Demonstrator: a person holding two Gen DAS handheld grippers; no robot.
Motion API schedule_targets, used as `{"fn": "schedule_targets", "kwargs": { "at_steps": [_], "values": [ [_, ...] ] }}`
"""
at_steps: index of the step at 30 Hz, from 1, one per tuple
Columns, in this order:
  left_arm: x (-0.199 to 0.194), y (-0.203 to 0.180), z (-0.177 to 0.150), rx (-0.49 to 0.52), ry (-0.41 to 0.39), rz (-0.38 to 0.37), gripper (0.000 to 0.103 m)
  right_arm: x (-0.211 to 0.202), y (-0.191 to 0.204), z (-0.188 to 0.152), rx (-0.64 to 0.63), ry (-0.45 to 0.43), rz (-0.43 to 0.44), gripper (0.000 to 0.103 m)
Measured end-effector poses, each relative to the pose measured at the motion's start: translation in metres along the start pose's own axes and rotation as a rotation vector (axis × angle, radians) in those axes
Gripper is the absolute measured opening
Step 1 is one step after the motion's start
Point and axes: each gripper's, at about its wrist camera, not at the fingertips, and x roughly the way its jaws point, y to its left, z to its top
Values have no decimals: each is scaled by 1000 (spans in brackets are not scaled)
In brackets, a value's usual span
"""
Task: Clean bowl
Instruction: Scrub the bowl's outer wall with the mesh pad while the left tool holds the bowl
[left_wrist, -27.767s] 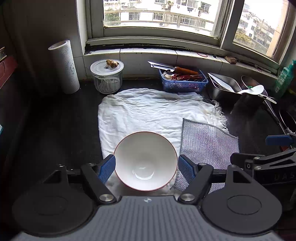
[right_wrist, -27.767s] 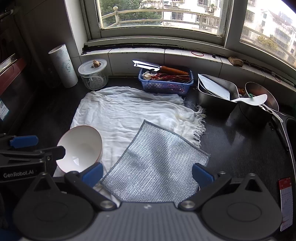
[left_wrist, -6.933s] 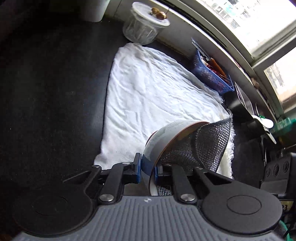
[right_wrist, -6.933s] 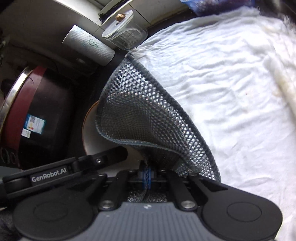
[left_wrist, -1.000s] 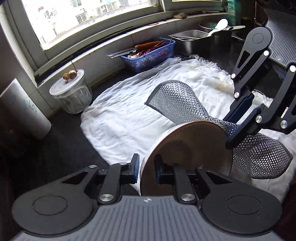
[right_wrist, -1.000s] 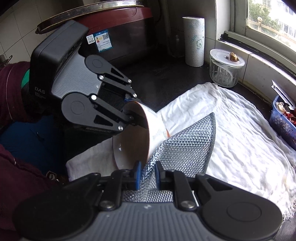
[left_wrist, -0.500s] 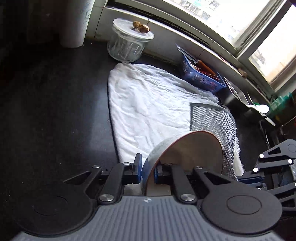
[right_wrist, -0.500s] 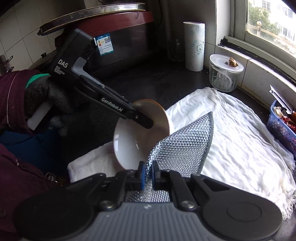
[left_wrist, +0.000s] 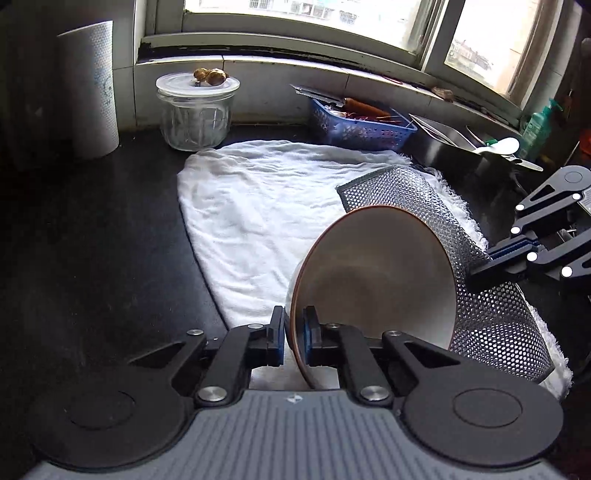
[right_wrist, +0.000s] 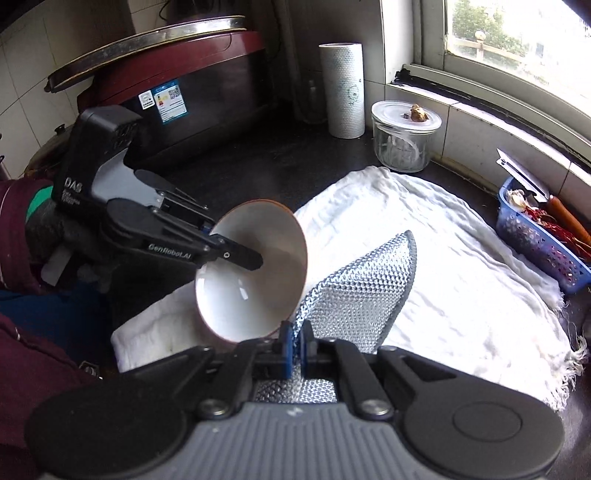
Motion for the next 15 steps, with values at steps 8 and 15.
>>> {"fn": "schedule_targets", "kwargs": {
  "at_steps": [8,15],
  "values": [
    [13,58,-20,-573,72,-210,8,5,-9,0,69,-39,109,4],
    [21,57,-31,-814,158,-232,9,-2,-15,0,104,-66,123,4]
  ]
}}
